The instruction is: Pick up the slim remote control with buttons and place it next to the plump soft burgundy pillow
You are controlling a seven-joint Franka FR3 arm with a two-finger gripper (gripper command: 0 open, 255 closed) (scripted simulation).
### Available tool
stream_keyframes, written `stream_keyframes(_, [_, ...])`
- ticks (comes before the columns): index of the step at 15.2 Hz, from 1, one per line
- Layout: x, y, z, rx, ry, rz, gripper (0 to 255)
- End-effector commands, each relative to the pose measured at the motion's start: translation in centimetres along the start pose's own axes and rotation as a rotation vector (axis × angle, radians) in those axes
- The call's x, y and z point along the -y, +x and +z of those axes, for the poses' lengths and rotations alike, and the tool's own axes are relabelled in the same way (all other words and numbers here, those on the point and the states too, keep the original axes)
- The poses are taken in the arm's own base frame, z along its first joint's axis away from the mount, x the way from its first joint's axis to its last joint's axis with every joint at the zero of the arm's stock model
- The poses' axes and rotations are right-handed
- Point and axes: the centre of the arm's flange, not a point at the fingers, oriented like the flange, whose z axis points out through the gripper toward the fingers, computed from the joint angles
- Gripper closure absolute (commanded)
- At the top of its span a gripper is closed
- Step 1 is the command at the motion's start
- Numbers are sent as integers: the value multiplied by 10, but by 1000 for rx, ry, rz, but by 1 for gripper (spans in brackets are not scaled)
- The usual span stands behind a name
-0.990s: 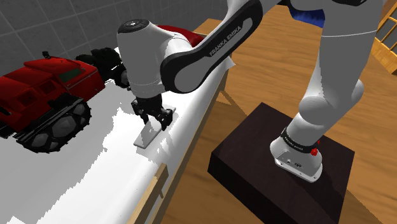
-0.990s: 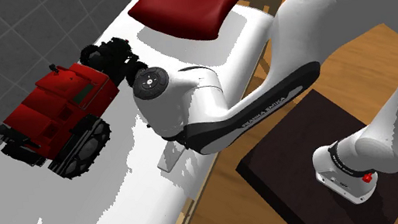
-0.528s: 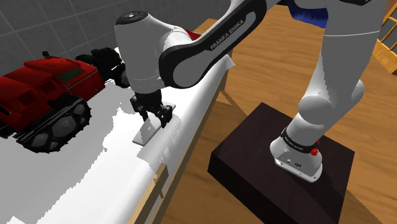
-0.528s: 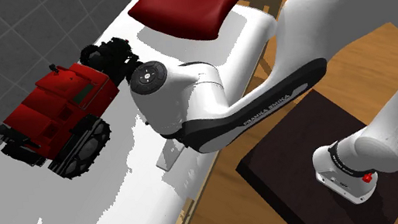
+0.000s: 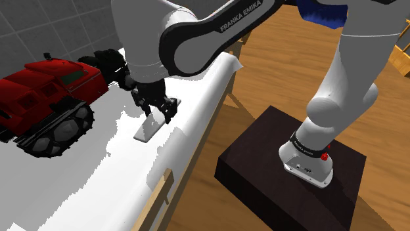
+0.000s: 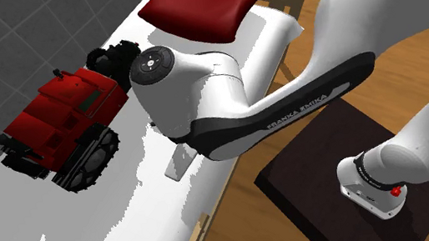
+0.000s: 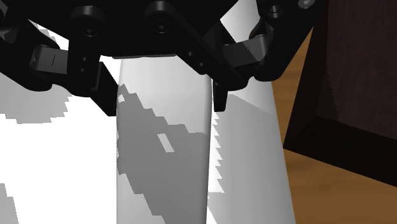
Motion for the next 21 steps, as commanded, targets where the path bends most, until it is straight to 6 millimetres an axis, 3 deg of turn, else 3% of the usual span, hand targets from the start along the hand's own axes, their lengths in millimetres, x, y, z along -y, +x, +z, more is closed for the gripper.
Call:
stream_keyframes(1, [1, -1, -10, 0, 0, 0, 255])
stream_keyframes(21, [2, 0, -116, 0, 0, 0, 255])
